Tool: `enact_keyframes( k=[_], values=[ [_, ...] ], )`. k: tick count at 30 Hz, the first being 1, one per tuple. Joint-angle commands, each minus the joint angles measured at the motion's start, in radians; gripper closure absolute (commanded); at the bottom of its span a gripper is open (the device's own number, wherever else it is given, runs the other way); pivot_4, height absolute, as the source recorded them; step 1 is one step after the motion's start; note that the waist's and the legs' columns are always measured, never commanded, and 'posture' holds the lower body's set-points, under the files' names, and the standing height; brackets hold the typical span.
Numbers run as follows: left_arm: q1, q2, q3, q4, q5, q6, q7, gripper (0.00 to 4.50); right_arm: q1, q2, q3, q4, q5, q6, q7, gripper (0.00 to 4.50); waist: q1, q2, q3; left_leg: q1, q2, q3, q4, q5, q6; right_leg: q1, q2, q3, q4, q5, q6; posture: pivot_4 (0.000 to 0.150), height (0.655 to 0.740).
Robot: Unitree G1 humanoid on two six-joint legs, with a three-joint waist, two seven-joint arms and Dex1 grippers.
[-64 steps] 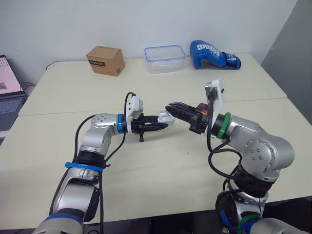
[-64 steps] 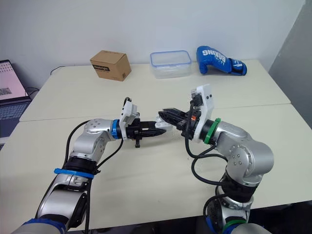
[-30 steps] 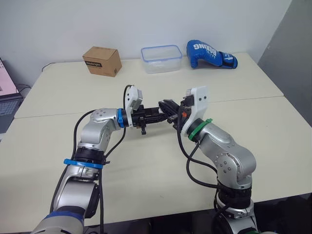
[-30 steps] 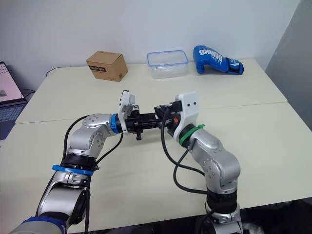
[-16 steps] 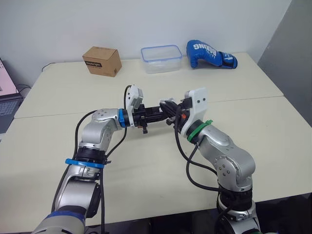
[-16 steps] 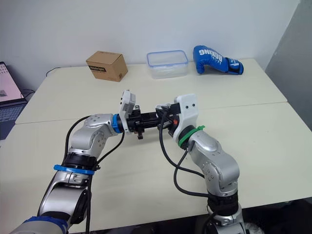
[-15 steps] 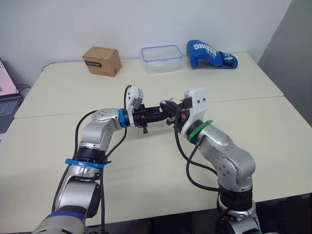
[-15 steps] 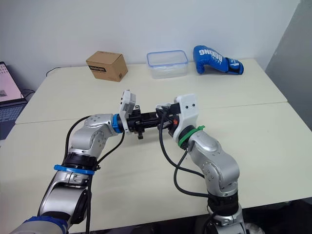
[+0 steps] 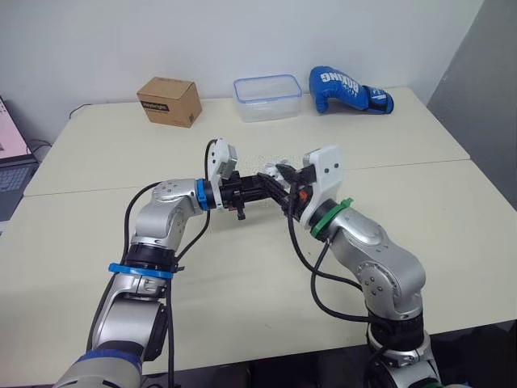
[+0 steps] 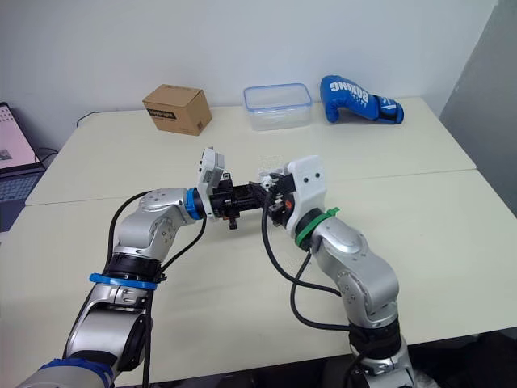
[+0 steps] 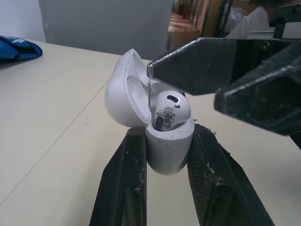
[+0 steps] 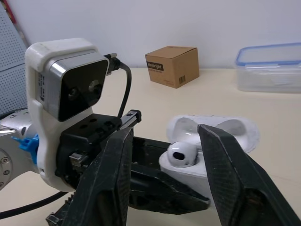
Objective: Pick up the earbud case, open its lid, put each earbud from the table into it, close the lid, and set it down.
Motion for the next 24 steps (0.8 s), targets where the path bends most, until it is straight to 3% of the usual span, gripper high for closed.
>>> enact_keyframes(
  k=[1, 5, 9, 15, 19, 24],
  values=[
    [-0.018, 0.011, 0.022, -0.058, -0.021, -0.028, -0.022, 3.71, 0.001, -0.04, -0.015, -0.032, 0.001, -0.028, 0.015, 2.19, 0.0, 0.0, 0.0, 0.0, 0.0, 0.0, 0.0, 0.0, 0.0, 0.0, 0.0, 0.0, 0.0, 0.0, 0.0, 0.15, 0.7307],
    [-0.011, 0.011, 0.022, -0.062, -0.021, -0.032, -0.025, 3.71, -0.001, -0.099, -0.034, -0.068, 0.04, -0.029, 0.06, 2.19, 0.0, 0.0, 0.0, 0.0, 0.0, 0.001, 0.0, 0.0, 0.0, 0.0, 0.0, 0.0, 0.0, 0.0, 0.0, 0.15, 0.7307],
    [0.004, 0.017, 0.019, -0.063, -0.014, -0.048, -0.04, 3.71, -0.024, -0.213, -0.13, -0.164, 0.261, 0.087, 0.227, 2.19, 0.0, 0.0, 0.0, 0.0, 0.0, 0.001, 0.0, 0.0, 0.0, 0.001, 0.0, 0.0, -0.001, 0.0, 0.0, 0.15, 0.7307],
    [0.017, 0.034, 0.017, -0.048, -0.017, -0.06, -0.08, 3.71, -0.124, -0.589, -0.286, -0.136, 0.542, 0.204, 0.538, 2.19, 0.003, 0.0, 0.0, 0.0, 0.0, 0.001, 0.0, 0.0, 0.0, 0.002, 0.0, -0.001, -0.002, 0.0, 0.0, 0.15, 0.7307],
    [0.023, 0.037, 0.015, -0.056, -0.025, -0.054, -0.1, 3.71, -0.183, -0.852, -0.194, 0.006, 0.463, 0.175, 0.704, 2.19, 0.005, 0.0, 0.0, 0.0, 0.0, 0.001, 0.0, 0.0, 0.001, 0.003, 0.0, -0.001, -0.002, 0.0, 0.0, 0.15, 0.7307],
    [0.056, 0.052, 0.017, -0.097, -0.047, -0.042, -0.137, 3.71, -0.214, -1.039, 0.061, 0.223, 0.174, -0.041, 0.866, 2.19, 0.002, -0.001, 0.0, 0.0, 0.0, 0.004, 0.0, 0.0, 0.001, 0.002, 0.0, 0.0, -0.002, 0.0, 0.0, 0.15, 0.7307]
  ],
)
